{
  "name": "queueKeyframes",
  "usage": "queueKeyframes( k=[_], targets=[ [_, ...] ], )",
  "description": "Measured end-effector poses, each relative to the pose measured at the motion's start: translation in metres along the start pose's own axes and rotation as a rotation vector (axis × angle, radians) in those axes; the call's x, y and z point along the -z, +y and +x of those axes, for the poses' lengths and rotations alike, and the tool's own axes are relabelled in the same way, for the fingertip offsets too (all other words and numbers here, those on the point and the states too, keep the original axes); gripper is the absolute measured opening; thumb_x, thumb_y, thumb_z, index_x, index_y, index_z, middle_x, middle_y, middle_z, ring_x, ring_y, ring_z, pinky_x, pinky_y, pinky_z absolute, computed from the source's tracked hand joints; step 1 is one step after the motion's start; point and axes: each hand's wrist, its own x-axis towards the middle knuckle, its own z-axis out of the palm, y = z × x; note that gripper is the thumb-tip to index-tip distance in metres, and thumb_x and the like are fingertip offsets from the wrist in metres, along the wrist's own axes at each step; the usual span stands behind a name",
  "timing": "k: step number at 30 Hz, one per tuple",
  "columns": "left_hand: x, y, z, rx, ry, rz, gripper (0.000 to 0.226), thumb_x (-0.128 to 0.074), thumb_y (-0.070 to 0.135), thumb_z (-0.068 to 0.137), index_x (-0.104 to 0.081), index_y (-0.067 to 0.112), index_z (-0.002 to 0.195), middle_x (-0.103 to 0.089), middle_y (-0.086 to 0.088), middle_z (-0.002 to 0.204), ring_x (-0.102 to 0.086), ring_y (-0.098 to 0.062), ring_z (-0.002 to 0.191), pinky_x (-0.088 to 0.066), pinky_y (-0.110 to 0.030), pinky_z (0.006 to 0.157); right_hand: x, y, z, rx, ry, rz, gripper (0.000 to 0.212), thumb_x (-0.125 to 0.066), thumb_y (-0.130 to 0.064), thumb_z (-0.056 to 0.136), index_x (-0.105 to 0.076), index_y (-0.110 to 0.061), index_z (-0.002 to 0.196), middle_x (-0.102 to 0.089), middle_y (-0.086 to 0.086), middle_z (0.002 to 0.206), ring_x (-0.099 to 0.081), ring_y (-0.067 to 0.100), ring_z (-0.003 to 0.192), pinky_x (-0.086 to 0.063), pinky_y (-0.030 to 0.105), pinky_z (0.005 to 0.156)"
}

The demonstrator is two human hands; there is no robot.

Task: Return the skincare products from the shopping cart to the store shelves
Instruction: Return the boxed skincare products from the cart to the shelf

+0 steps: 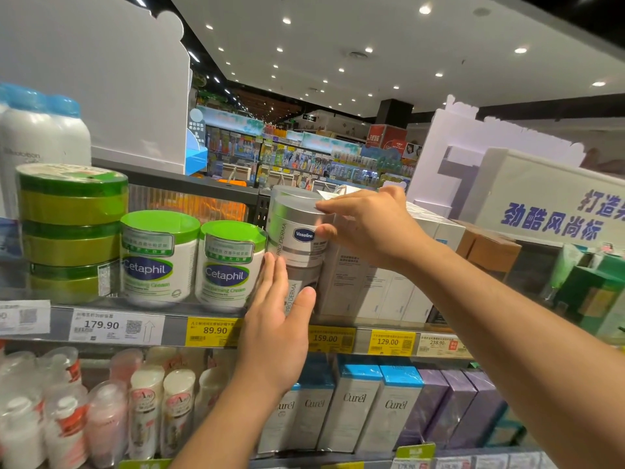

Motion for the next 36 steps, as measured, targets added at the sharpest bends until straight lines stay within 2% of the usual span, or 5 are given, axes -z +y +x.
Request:
queueKeyframes(
  k=[10,16,22,30,36],
  targets=[
    [0.003,0.003,0.000,0.006,-0.022,-0.001,0.066,-0.044,0.047,0.104,-0.015,0.038,0.162,-0.002,0.029,0.166,0.002,0.008,0.152,-0.006,-0.023,0.122,0.002,-0.008,-0.005,-0.021,0.006,-0.002,0.027,-0.058,-0.043,0.102,-0.073,-0.025,0.116,-0.075,-0.015,0.108,-0.061,0.013,0.122,-0.020,0.054,0.111],
    [0.006,0.003,-0.003,0.003,0.019,-0.149,0.071,-0.043,0.058,0.093,-0.029,0.036,0.159,-0.021,0.025,0.165,-0.016,0.007,0.151,-0.021,-0.037,0.128,0.008,-0.022,-0.015,-0.097,0.011,0.035,0.042,-0.053,-0.056,0.102,-0.061,-0.038,0.138,-0.061,-0.016,0.142,-0.045,0.011,0.140,-0.020,0.058,0.116],
    [0.006,-0.009,-0.017,-0.032,0.008,-0.319,0.072,-0.048,0.072,0.081,-0.036,0.052,0.149,-0.033,0.034,0.154,-0.032,0.004,0.146,-0.031,-0.043,0.124,0.007,-0.040,-0.038,-0.124,0.137,0.089,0.039,-0.053,-0.051,0.102,-0.060,-0.038,0.138,-0.053,-0.015,0.150,-0.038,0.009,0.145,-0.016,0.055,0.121],
    [-0.003,-0.012,-0.039,-0.137,0.016,-0.680,0.066,-0.063,0.047,0.085,-0.043,0.030,0.146,-0.052,0.003,0.151,-0.047,-0.007,0.141,-0.036,-0.040,0.121,-0.003,-0.054,-0.098,-0.113,0.296,0.069,0.036,-0.056,-0.042,0.098,-0.067,-0.027,0.129,-0.057,-0.001,0.146,-0.047,0.022,0.140,-0.027,0.048,0.110],
    [-0.030,0.004,-0.087,-0.147,-0.136,-0.716,0.063,-0.066,0.051,0.085,-0.046,0.031,0.142,-0.055,-0.002,0.147,-0.050,-0.009,0.139,-0.040,-0.033,0.116,-0.001,-0.055,-0.184,-0.247,0.309,0.014,0.036,-0.057,-0.043,0.097,-0.072,-0.025,0.124,-0.063,-0.001,0.139,-0.052,0.021,0.137,-0.030,0.047,0.104]
  ],
)
